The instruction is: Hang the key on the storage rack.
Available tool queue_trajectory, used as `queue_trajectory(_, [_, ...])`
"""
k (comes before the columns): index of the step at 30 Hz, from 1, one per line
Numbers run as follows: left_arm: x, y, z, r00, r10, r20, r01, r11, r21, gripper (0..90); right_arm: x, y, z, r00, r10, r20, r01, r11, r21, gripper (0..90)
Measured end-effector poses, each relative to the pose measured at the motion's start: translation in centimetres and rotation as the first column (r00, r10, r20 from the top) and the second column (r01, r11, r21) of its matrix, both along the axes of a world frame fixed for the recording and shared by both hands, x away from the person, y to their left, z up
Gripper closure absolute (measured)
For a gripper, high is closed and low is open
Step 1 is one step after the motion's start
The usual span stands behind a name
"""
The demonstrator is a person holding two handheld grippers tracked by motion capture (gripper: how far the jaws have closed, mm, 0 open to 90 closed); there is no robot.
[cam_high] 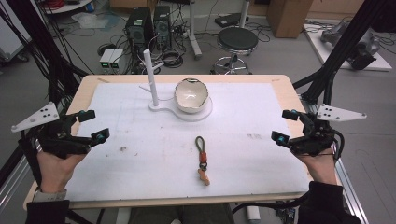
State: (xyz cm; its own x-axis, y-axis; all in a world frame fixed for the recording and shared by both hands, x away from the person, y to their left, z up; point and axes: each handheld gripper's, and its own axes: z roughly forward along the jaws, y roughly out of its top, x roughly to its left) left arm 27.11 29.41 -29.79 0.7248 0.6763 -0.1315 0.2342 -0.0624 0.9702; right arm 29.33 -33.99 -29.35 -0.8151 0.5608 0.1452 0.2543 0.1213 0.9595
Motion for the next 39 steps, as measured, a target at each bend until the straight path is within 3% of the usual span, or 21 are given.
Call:
queue_trajectory(10, [0.0, 0.0, -0.1, 0.9999, 0.012, -0.006, -0.012, 0.9999, 0.004, 6.9, 0.0, 0.0, 0.0, 1.0000, -0.005, 0.002, 0.005, 1.0000, -0.002, 0.8])
queue_trajectory(19, [-0.1, 0.7, 0.0, 0.9995, 0.028, -0.013, -0.028, 0.9995, -0.018, 6.9, 0.5, 0.9, 0.4, 0.9991, -0.042, 0.007, 0.042, 0.9990, -0.012, 0.8])
queue_trajectory(21, [-0.2, 0.6, 0.0, 0.9995, 0.030, -0.011, -0.030, 0.9995, -0.004, 6.9, 0.7, 1.2, 0.4, 0.9991, -0.041, 0.009, 0.042, 0.9989, -0.021, 0.8])
queue_trajectory(25, [-0.6, 0.4, -0.1, 0.9984, 0.056, -0.001, -0.056, 0.9980, 0.031, 6.7, 1.6, 2.7, 0.1, 0.9986, -0.053, 0.009, 0.053, 0.9974, -0.049, 0.8])
queue_trajectory(32, [-1.4, 0.9, -0.3, 0.9980, 0.062, -0.007, -0.062, 0.9975, 0.035, 6.7, 3.0, 5.1, -0.5, 0.9988, -0.048, 0.010, 0.048, 0.9957, -0.079, 0.8])
queue_trajectory(39, [-2.1, 1.8, -0.7, 0.9969, 0.076, -0.020, -0.076, 0.9969, 0.022, 6.7, 4.9, 8.9, -1.2, 0.9995, -0.031, 0.005, 0.031, 0.9927, -0.117, 0.8])
